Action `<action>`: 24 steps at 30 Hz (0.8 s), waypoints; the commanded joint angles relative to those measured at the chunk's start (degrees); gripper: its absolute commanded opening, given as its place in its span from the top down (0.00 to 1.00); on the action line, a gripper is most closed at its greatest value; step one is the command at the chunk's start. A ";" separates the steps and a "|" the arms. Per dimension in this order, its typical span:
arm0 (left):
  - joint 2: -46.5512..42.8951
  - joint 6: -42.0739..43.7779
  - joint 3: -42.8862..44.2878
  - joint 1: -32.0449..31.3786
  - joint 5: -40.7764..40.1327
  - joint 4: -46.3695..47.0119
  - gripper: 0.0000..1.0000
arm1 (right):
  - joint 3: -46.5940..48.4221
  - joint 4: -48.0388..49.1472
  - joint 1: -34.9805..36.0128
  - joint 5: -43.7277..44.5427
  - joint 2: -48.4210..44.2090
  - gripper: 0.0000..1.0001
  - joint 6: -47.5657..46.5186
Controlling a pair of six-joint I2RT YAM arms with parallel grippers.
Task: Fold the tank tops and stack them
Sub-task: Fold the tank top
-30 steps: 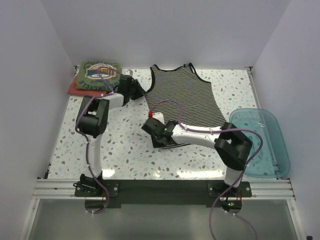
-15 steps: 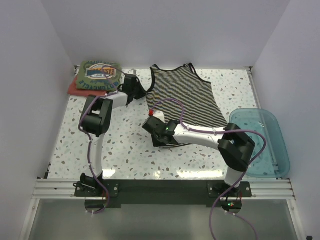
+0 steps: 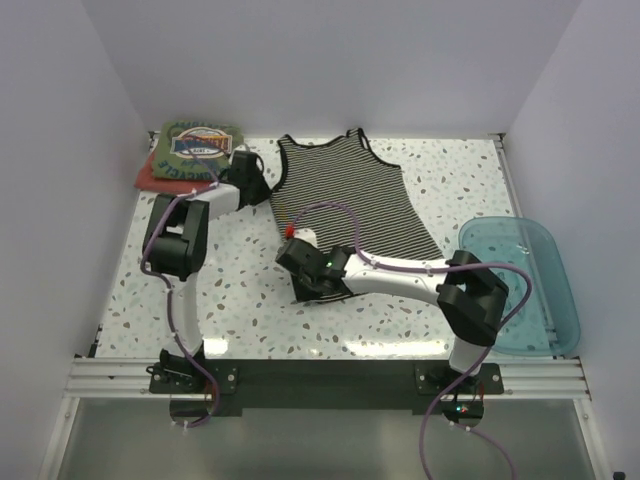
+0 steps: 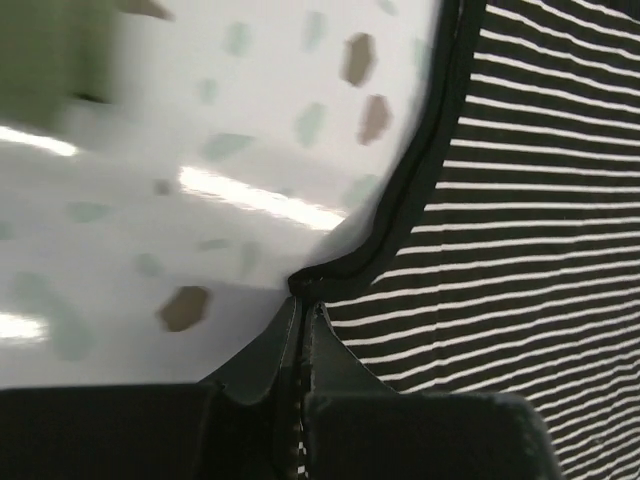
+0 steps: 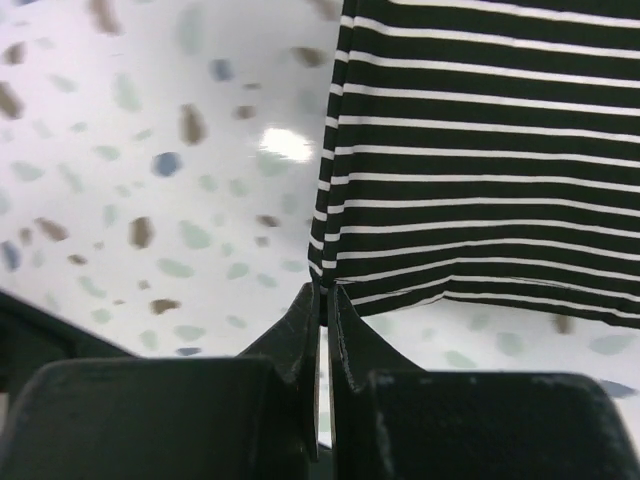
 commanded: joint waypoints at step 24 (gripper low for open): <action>-2.51 2.08 11.85 -2.99 -6.32 -8.43 1.00 | -6.55 6.69 -5.25 -5.44 -7.52 1.00 3.14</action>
